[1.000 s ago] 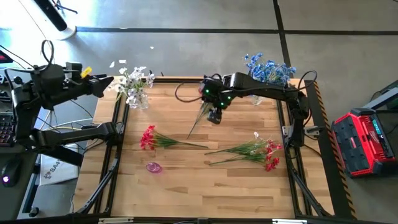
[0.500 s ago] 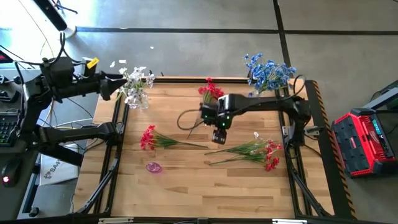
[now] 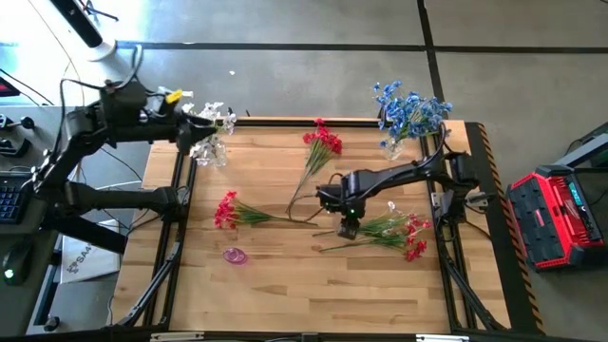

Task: Sort flowers into vase by color
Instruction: Put the white flowers into the left transparent vase

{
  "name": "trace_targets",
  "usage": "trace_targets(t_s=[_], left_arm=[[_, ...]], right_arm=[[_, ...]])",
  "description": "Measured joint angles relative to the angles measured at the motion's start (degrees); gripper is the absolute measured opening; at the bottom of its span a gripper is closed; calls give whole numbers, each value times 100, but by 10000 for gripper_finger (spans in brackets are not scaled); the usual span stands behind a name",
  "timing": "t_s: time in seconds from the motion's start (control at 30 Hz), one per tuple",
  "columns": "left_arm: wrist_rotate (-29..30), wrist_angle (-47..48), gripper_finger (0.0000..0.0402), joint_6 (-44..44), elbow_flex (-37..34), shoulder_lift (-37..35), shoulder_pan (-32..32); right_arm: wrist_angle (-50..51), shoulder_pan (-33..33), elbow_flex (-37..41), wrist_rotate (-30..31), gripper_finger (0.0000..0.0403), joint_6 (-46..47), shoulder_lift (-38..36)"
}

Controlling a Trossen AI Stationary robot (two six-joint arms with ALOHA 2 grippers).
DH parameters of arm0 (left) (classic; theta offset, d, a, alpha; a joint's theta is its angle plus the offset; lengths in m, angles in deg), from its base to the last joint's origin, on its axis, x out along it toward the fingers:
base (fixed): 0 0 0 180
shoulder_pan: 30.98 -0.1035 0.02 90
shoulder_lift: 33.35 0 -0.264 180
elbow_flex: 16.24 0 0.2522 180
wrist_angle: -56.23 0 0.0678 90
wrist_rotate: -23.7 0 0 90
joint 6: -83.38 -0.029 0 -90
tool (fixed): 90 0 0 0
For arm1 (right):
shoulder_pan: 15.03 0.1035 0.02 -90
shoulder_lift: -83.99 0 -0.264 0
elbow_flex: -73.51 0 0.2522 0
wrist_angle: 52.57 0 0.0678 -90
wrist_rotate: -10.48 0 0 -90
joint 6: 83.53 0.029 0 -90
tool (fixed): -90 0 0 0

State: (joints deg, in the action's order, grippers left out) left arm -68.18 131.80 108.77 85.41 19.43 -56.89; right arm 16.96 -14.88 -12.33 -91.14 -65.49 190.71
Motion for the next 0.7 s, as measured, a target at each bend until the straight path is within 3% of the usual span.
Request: trace_targets(t_s=[0.2, 0.37, 0.47, 0.63, 0.7], left_arm=[[356, -1, 195, 144, 0, 267, 479], [548, 2, 195, 102, 0, 369, 868], [657, 2, 195, -39, 0, 338, 989], [677, 106, 195, -213, 49, 221, 1037], [689, 229, 195, -341, 131, 198, 1037]], right_arm=[[-396, 253, 444, 20, 158, 109, 0], [-684, 419, 700, 393, 146, 336, 0], [-822, 449, 812, 566, 118, 689, -27], [-835, 540, 794, 757, 25, 1367, -41], [-823, 606, 712, 833, 10, 1599, -35]])
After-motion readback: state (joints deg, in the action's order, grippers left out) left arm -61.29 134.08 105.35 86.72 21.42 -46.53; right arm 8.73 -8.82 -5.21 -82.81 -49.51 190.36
